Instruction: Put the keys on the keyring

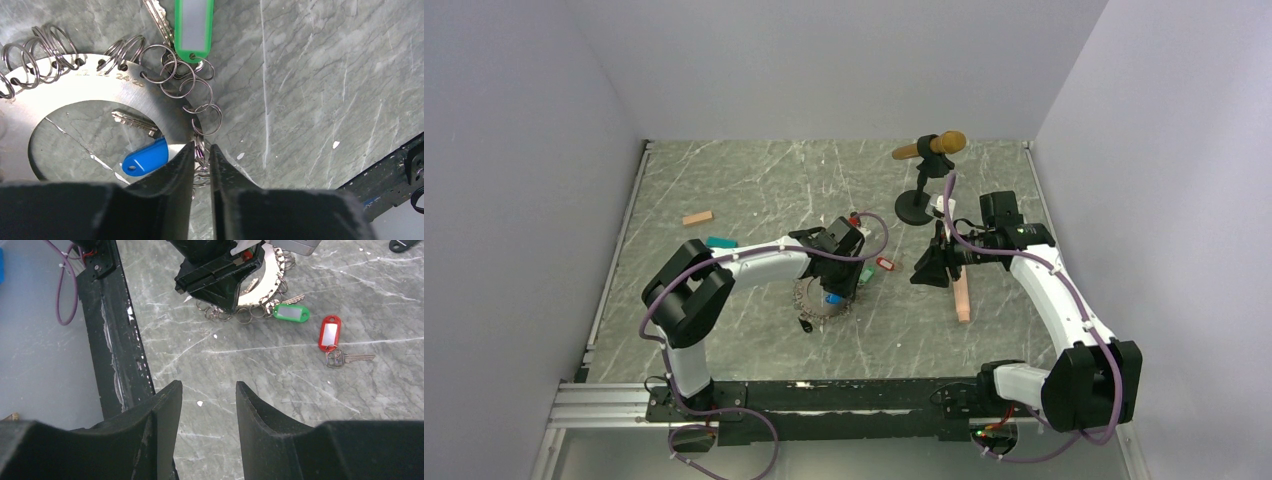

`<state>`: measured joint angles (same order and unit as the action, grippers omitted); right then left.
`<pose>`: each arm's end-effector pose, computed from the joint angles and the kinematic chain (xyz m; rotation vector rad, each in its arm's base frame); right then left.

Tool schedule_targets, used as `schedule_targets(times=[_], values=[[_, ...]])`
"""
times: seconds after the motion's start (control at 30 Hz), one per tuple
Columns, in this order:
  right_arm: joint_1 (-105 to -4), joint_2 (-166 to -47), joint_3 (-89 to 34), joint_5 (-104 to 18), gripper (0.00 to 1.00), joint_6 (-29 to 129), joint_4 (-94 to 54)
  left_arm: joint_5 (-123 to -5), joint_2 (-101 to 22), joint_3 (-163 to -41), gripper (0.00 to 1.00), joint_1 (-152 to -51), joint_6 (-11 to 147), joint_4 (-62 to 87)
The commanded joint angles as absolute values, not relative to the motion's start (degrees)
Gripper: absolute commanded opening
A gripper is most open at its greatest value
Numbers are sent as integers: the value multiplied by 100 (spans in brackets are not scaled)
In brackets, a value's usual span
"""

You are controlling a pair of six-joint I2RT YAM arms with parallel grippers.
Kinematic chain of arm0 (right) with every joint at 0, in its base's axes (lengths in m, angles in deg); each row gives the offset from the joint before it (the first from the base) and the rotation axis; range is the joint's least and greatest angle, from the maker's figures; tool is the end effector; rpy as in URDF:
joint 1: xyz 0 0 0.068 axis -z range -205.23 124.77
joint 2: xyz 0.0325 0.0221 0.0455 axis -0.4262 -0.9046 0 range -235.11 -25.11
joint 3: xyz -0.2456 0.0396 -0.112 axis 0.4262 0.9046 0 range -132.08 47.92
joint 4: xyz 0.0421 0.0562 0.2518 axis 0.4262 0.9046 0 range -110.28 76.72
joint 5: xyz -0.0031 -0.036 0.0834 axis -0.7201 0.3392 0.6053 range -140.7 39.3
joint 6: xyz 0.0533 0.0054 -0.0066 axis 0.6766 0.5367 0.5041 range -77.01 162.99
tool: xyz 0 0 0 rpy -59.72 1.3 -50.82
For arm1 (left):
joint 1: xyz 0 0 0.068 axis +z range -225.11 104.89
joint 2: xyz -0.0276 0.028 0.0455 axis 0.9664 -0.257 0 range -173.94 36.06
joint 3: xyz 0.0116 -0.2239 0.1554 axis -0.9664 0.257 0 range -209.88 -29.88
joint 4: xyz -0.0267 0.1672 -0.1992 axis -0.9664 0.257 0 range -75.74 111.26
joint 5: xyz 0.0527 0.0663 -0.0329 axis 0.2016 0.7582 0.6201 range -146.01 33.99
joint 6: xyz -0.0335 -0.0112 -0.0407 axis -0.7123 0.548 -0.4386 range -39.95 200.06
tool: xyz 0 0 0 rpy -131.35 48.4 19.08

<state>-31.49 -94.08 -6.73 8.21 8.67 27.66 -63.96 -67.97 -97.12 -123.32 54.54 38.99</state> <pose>0.2158 0.0543 0.2757 -1.0621 1.9782 1.0854 0.2417 -0.2778 0.1750 0.5926 2.7050 -0.5752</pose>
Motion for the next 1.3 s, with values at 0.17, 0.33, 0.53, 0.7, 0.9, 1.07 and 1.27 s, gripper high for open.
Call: schedule_targets(times=[0.17, 0.33, 0.53, 0.7, 0.9, 1.07, 1.27], values=[[-3111, -9244, -714, 1069, 48, 731, 2657, -6497, -6872, -9931, 32, -12371, 5526, 4058], [-3110, -9222, -719, 1074, 48, 720, 2674, -6533, -6955, -9985, 28, -12368, 5518, 4045], [-3100, -9217, -726, 1093, 48, 705, 2697, -6582, -7029, -10023, 18, -12367, 5543, 4035], [-3100, -9209, -728, 1116, 48, 696, 2718, -6559, -6849, -9948, 0, -12360, 5562, 3982], [-3102, -9214, -732, 1147, 48, 616, 2783, -6582, -6201, -9703, 0, -12231, 5597, 3926], [-3098, -9193, -730, 1258, 49, 414, 2910, -7004, -5754, -9563, 0, -11940, 5613, 3977], [-3111, -9208, -753, 1475, 49, -28, 3194, -7686, -5404, -9504, 0, -11548, 5756, 4161]])
